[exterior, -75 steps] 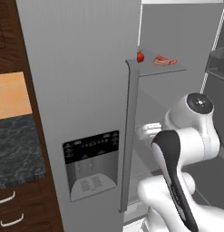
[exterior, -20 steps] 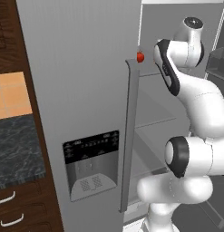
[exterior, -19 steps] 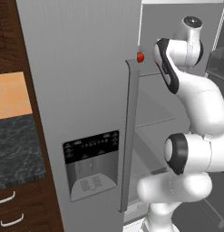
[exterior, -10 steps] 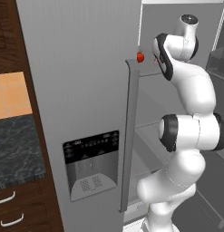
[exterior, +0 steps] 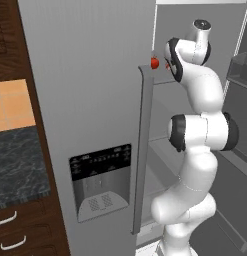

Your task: Place one tomato and one steak in each tupperware on the nearby counter, to pack two identical lunches.

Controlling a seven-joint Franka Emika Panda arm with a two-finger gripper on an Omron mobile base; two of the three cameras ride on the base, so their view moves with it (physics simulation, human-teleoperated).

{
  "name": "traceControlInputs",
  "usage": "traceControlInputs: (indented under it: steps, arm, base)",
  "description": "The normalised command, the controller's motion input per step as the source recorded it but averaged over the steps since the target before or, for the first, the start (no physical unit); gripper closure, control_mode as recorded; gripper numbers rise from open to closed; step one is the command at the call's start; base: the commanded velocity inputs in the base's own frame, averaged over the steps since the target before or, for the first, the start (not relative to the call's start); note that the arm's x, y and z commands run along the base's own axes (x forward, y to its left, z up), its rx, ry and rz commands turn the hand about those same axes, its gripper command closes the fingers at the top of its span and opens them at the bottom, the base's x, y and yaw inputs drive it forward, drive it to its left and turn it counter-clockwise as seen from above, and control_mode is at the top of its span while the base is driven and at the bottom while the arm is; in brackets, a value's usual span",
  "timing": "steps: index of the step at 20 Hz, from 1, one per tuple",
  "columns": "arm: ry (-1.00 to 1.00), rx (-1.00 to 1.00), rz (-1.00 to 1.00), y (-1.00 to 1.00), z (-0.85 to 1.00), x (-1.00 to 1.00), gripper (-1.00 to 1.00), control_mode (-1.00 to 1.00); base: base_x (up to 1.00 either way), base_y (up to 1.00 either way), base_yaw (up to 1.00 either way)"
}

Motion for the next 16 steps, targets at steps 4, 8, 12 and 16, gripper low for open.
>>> traceControlInputs:
  steps: [4,8,12,16]
  arm:
    - [0.00,-0.02,0.00,-0.04,-0.10,0.38,-1.00,-1.00]
    - [-0.06,-0.05,0.00,-0.02,-0.13,0.20,-1.00,-1.00]
    - [-0.02,-0.06,0.00,0.02,-0.25,0.11,1.00,-1.00]
    - [-0.12,-0.02,-0.05,0.36,-0.02,-0.08,1.00,-1.00]
  base:
    - [0.00,0.00,0.00]
    - [0.00,0.00,0.00]
    - [0.00,0.00,0.00]
    - [0.00,0.00,0.00]
